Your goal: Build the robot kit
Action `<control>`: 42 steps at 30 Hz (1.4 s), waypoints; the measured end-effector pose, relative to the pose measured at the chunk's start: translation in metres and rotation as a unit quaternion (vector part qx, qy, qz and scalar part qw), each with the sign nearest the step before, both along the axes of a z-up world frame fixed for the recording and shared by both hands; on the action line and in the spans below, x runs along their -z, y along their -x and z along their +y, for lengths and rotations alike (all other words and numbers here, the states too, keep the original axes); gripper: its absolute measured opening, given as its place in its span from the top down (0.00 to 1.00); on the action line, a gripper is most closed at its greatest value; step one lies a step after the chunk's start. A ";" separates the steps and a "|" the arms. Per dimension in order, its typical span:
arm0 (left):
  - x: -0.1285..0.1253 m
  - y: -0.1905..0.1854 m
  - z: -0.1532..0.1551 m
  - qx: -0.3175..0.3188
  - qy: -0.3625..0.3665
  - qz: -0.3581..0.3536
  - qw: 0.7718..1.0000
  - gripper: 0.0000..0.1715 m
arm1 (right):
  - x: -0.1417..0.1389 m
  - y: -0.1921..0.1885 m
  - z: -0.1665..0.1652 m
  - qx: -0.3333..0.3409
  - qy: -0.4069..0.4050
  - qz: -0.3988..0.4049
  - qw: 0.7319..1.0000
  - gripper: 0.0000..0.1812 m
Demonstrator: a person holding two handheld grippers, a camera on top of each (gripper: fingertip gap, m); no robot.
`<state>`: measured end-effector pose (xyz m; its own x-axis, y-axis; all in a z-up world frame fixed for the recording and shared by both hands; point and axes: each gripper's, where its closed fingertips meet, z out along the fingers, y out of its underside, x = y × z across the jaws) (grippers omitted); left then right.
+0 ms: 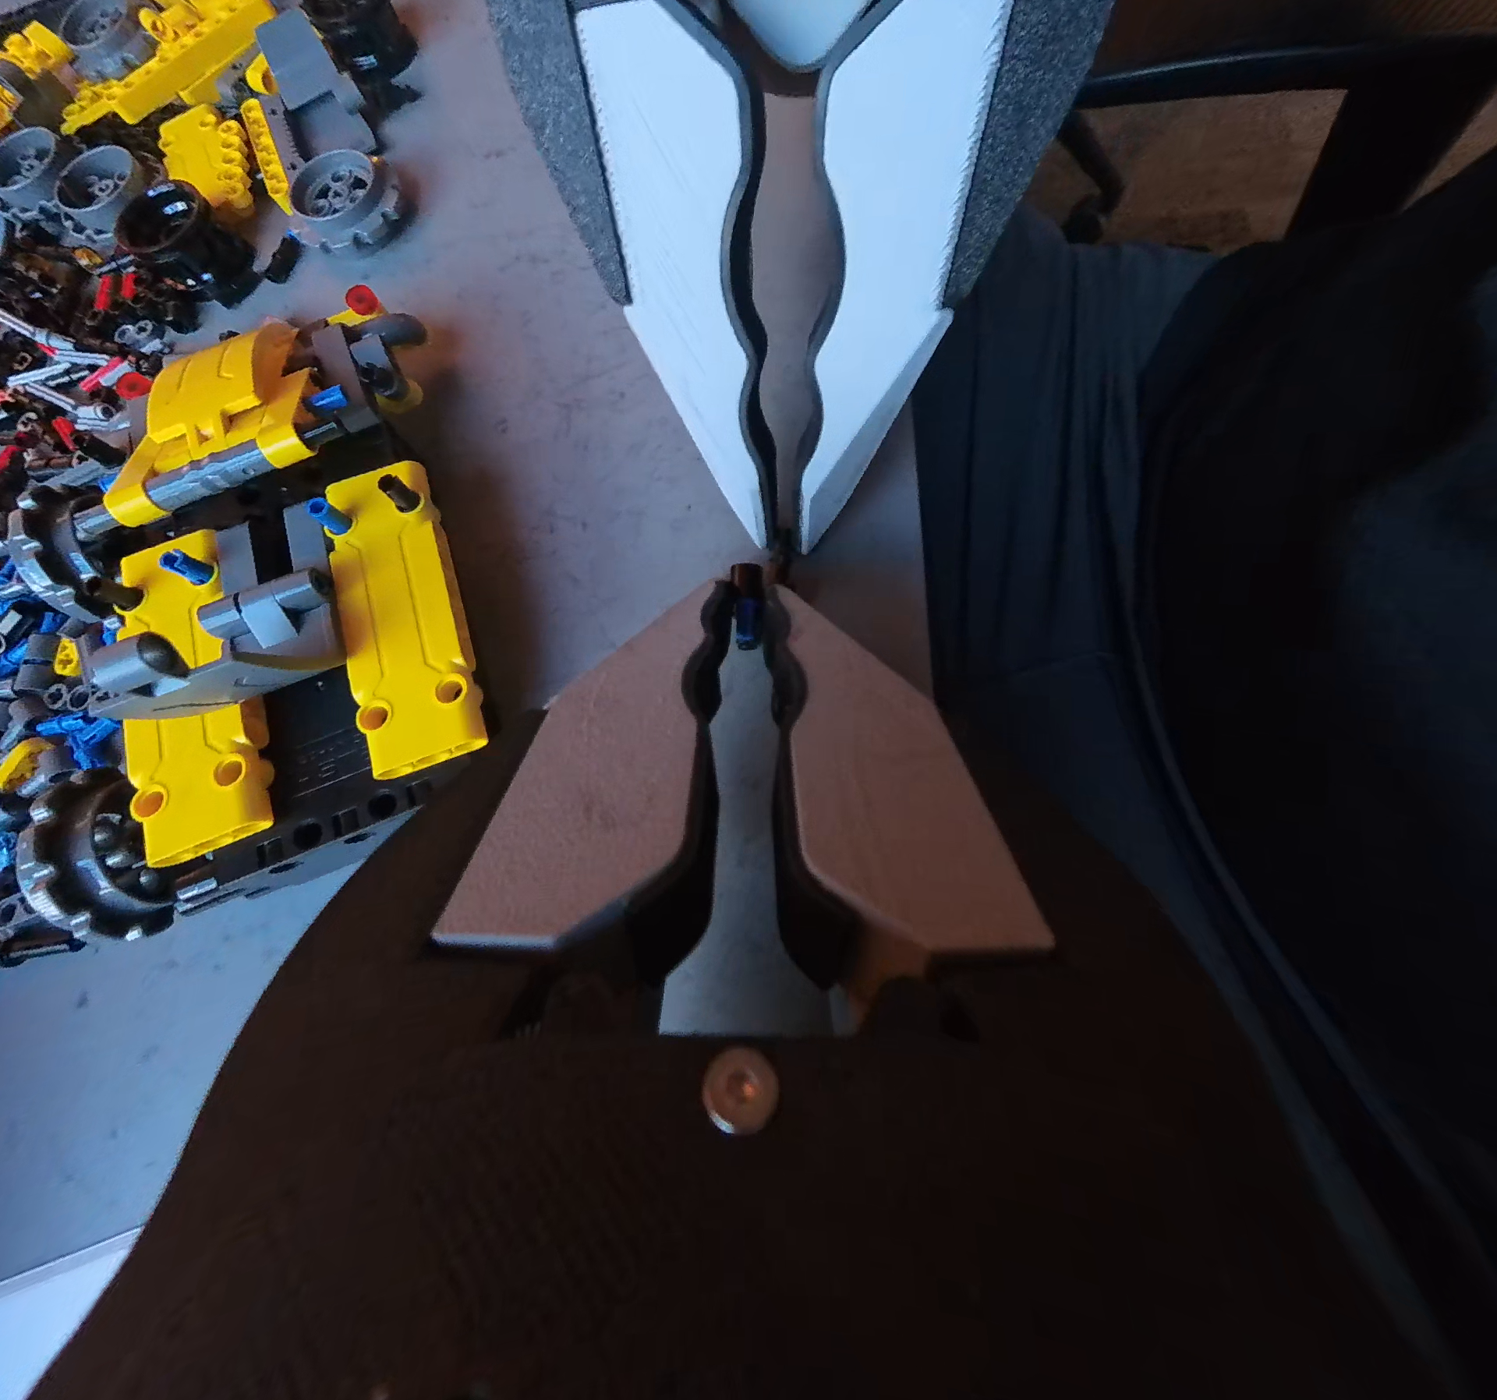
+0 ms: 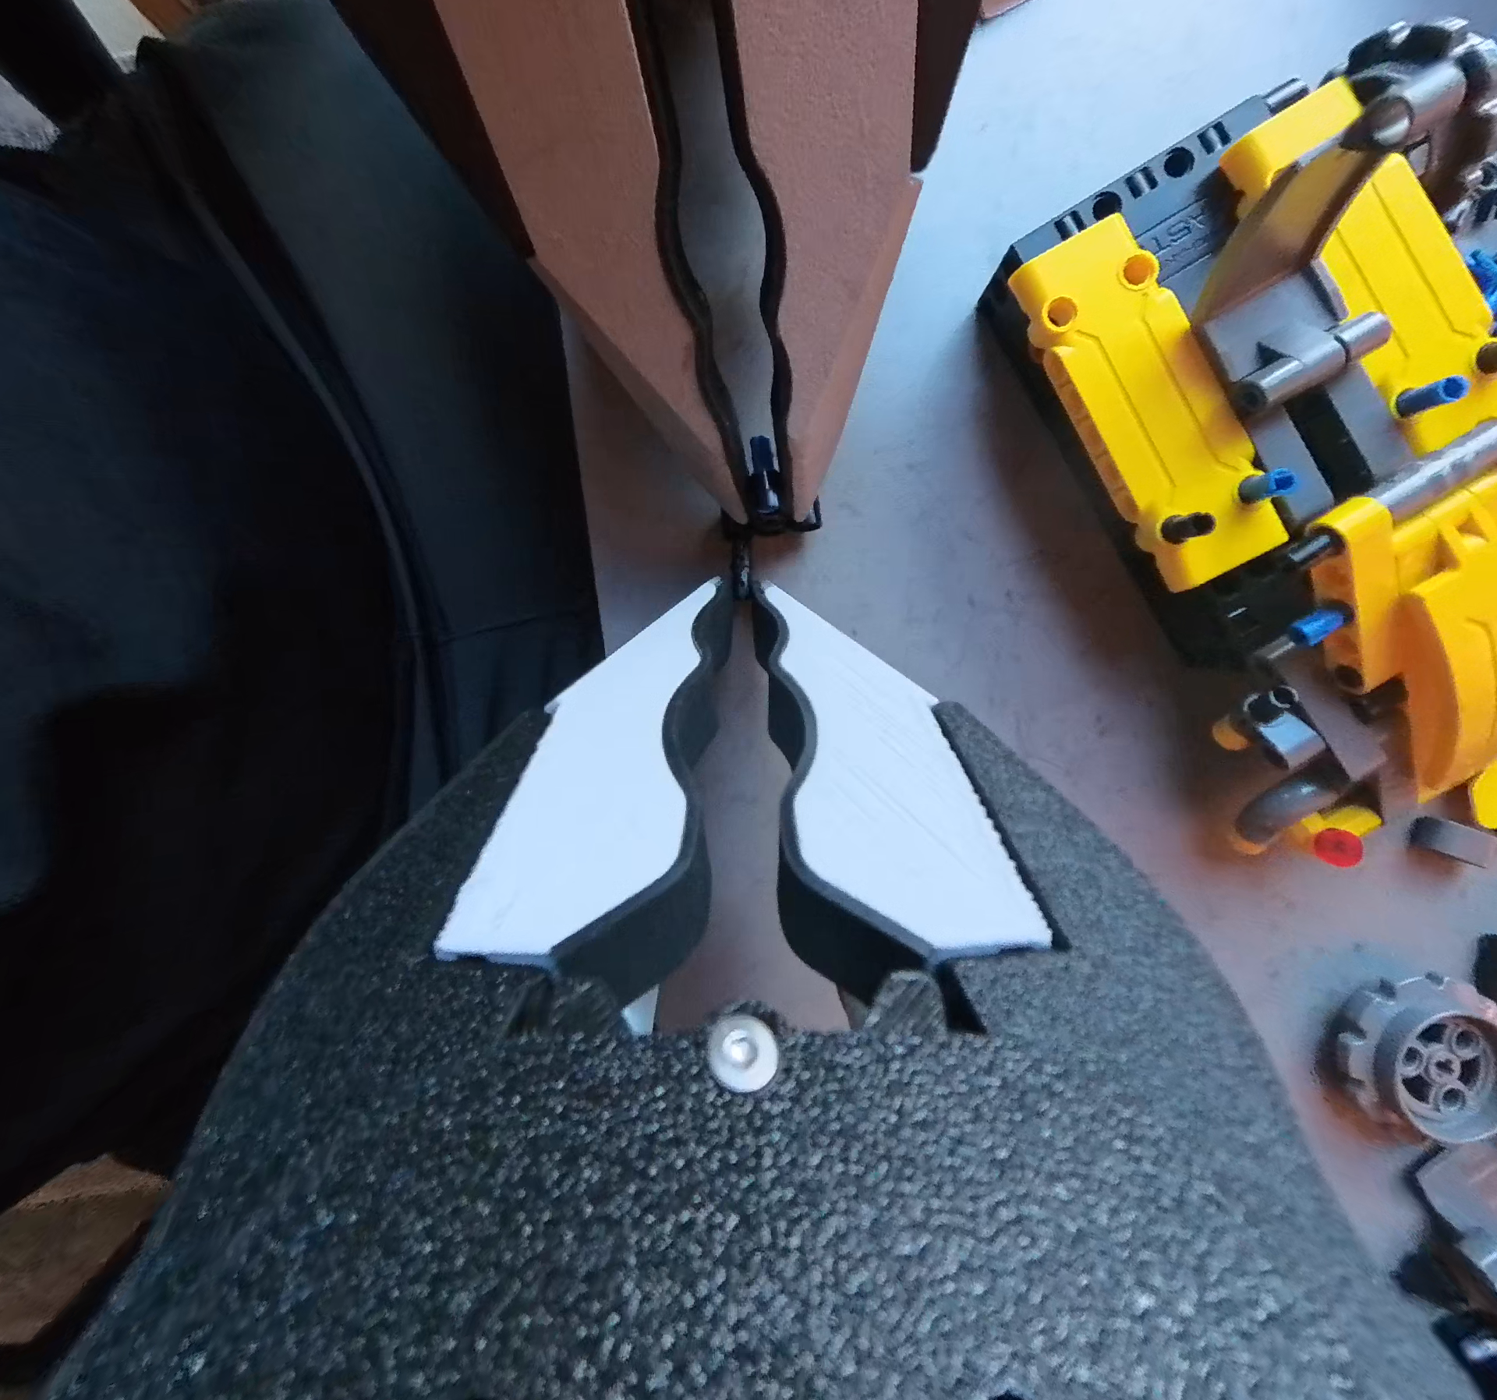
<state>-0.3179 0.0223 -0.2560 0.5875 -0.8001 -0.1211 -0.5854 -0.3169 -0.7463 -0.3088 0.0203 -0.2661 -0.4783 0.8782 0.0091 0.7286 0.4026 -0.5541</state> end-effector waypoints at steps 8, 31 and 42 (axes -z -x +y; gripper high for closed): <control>0.000 0.001 0.001 -0.005 -0.004 0.003 1.000 0.97 | 0.000 0.002 -0.001 -0.017 0.034 -0.003 0.999 0.98; -0.001 0.012 0.008 -0.079 0.021 -0.027 0.996 0.98 | -0.001 0.010 -0.001 0.052 0.108 0.052 0.991 0.97; 0.001 0.015 0.001 -0.101 0.014 -0.009 0.995 0.92 | -0.001 0.006 -0.001 0.048 0.068 0.057 0.995 0.93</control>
<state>-0.3325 0.0231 -0.2568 0.7388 -0.6682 -0.0876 -0.4939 -0.4484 -0.7450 -0.3149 0.0198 -0.2649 -0.3944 0.9168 -0.0624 0.6890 0.2501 -0.6803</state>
